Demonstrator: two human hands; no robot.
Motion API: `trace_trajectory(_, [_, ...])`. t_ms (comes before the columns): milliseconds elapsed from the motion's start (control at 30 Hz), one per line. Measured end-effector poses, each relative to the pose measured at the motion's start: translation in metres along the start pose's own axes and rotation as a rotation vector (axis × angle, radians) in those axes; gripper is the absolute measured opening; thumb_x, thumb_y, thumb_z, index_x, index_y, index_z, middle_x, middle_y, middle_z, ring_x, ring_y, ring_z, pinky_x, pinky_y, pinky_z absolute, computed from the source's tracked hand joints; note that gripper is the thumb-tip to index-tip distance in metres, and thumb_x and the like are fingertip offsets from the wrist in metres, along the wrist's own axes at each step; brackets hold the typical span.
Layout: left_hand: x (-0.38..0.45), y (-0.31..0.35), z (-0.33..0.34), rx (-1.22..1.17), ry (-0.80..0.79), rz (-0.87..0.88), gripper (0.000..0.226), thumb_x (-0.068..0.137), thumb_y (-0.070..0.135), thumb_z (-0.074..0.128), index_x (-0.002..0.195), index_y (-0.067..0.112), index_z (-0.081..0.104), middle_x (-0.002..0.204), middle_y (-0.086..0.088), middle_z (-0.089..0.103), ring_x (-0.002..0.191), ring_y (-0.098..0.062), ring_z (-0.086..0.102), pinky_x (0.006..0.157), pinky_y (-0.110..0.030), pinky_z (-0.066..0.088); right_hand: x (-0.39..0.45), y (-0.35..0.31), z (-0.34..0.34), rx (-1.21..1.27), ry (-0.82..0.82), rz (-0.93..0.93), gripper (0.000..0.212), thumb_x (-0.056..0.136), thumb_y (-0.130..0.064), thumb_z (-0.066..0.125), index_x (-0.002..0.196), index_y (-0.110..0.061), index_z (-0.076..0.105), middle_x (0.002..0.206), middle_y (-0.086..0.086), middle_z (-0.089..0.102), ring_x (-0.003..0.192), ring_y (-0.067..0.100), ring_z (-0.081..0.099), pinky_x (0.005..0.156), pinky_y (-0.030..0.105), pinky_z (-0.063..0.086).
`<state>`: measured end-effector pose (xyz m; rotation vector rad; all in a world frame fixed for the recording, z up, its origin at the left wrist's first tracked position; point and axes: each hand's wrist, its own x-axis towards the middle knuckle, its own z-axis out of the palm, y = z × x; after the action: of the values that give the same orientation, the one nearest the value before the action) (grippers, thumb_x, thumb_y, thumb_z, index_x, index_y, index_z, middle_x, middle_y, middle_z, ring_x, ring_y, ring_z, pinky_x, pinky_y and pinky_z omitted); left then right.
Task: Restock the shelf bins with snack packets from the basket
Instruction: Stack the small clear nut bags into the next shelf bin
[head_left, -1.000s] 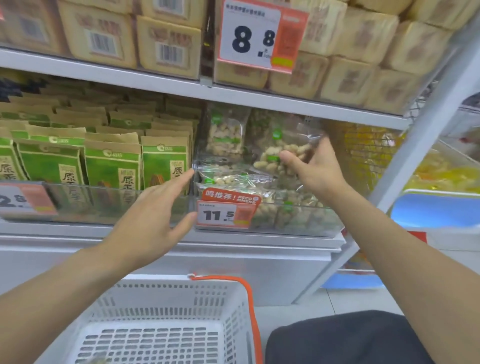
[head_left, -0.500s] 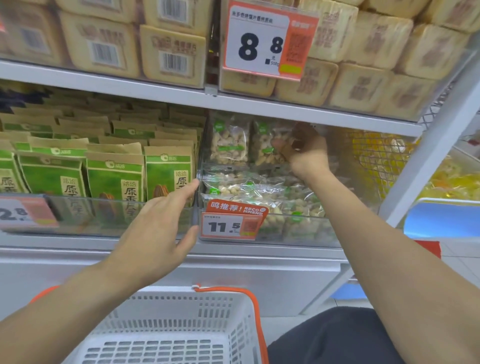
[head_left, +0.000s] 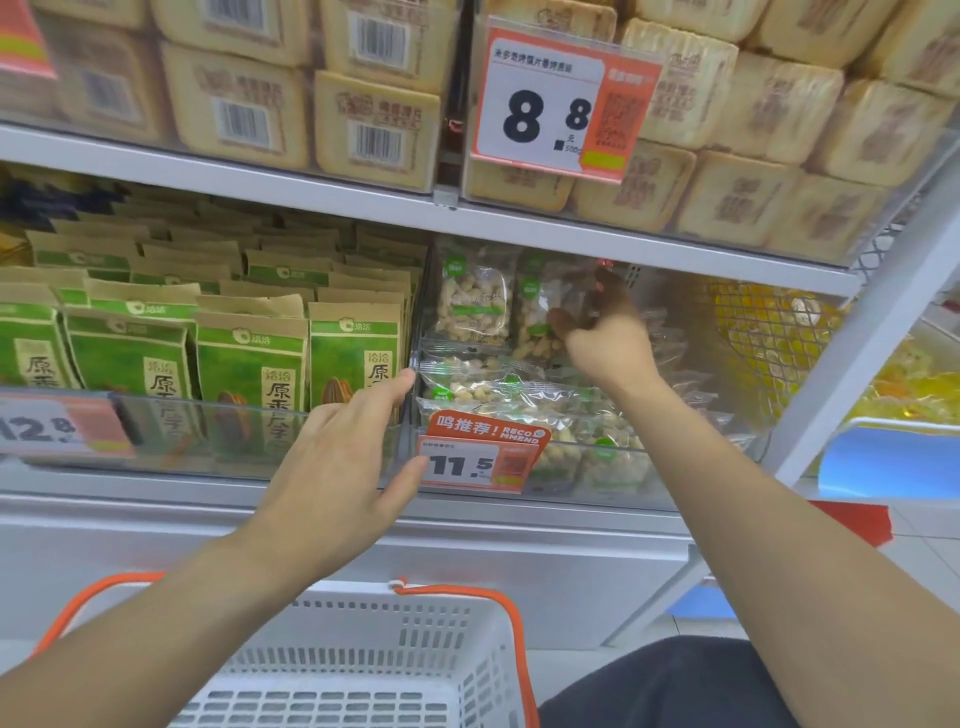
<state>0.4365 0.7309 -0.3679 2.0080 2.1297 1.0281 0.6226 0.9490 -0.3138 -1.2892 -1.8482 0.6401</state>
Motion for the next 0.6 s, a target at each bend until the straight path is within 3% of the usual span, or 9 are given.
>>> trace_trajectory(133, [0.001,0.002,0.003,0.008,0.026,0.004,0.069,0.09,0.033,0.067,0.149,0.019,0.035,0.145,0.006,0.049,0.114,-0.005,0.034,0.098,-0.028,0.029,-0.001,-0.006,-0.007,-0.168,-0.061,0.013,0.057,0.089,-0.04,0.071,0.133,-0.014,0.043,0.099,-0.002,0.057,0.081,0.015,0.057,0.063,0.022,0.039])
trace_trajectory(233, [0.001,0.004,0.004,0.005,0.037,0.004,0.065,0.09,0.03,0.068,0.146,0.017,0.039,0.144,0.006,0.049,0.111,-0.006,0.037,0.095,-0.027,0.027,0.002,-0.01,-0.015,-0.291,-0.192,0.039,0.074,0.084,-0.043,0.076,0.139,-0.012,0.038,0.109,-0.001,0.057,0.099,0.025,0.06,0.073,0.028,0.044])
trace_trajectory(300, [0.002,0.003,0.005,0.014,0.046,0.011,0.062,0.089,0.029,0.069,0.143,0.015,0.042,0.144,0.005,0.051,0.109,-0.006,0.039,0.095,-0.029,0.029,0.0,-0.008,-0.016,-0.298,-0.197,0.04,0.079,0.081,-0.04,0.079,0.141,-0.012,0.036,0.114,0.003,0.058,0.108,0.027,0.06,0.077,0.028,0.043])
trace_trajectory(433, [0.003,-0.001,0.008,0.037,0.044,0.015,0.063,0.089,0.03,0.067,0.144,0.016,0.039,0.141,0.004,0.052,0.109,-0.012,0.052,0.098,-0.028,0.028,-0.005,-0.006,-0.014,-0.121,-0.041,0.006,0.07,0.083,-0.029,0.08,0.138,-0.016,0.038,0.111,-0.001,0.06,0.103,0.019,0.057,0.081,0.025,0.041])
trace_trajectory(600, [0.002,-0.001,0.009,0.042,0.066,0.024,0.064,0.09,0.031,0.067,0.145,0.017,0.037,0.14,0.006,0.053,0.107,-0.012,0.051,0.098,-0.027,0.028,-0.004,-0.005,-0.008,-0.281,-0.133,0.002,0.071,0.086,-0.043,0.074,0.136,-0.009,0.039,0.105,0.002,0.056,0.104,0.027,0.059,0.076,0.03,0.042])
